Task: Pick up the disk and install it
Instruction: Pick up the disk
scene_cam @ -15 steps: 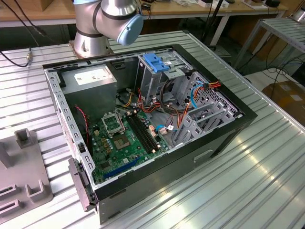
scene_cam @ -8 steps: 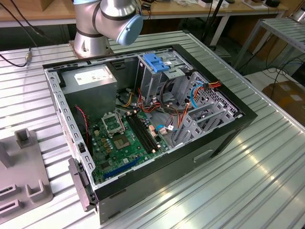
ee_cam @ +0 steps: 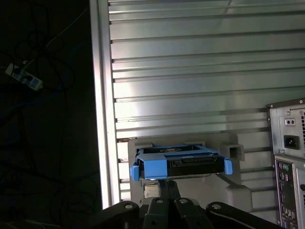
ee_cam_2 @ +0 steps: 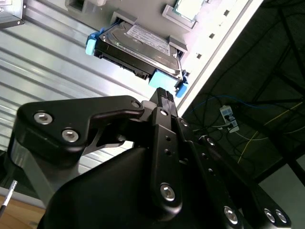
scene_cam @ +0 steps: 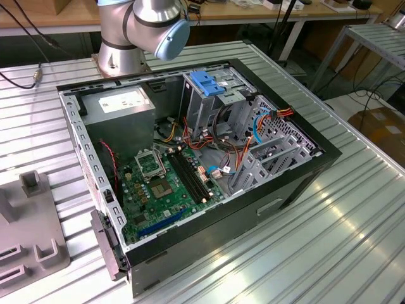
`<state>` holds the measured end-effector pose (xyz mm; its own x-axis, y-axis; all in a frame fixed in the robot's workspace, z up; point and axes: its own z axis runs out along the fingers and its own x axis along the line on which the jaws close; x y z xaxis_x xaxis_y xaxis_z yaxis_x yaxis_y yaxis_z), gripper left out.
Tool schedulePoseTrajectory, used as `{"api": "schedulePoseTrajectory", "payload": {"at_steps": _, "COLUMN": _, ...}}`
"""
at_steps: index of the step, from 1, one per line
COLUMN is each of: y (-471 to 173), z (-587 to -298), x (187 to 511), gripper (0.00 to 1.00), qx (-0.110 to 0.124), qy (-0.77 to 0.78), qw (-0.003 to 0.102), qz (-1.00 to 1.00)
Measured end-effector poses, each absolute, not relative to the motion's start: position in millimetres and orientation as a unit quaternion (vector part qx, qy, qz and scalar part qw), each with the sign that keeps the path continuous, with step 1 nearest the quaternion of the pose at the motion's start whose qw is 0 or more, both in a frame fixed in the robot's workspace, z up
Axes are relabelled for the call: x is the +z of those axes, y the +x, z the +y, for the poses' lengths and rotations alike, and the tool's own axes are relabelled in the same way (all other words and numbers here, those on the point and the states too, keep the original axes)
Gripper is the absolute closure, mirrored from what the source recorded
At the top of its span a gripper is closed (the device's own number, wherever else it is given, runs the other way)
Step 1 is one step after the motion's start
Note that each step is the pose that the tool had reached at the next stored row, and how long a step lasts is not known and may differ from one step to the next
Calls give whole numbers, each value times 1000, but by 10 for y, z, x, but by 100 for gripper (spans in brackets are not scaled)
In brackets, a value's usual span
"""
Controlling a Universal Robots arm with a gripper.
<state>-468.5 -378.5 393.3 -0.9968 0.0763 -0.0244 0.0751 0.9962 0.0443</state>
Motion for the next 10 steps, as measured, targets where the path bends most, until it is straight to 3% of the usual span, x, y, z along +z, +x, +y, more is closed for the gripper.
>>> {"api": "schedulePoseTrajectory", "payload": {"at_steps": 10, "y": -4686, "z": -3785, "x": 3933, "gripper": 90, "qx": 22, "qy": 13, "qw": 13, "qz": 1000}}
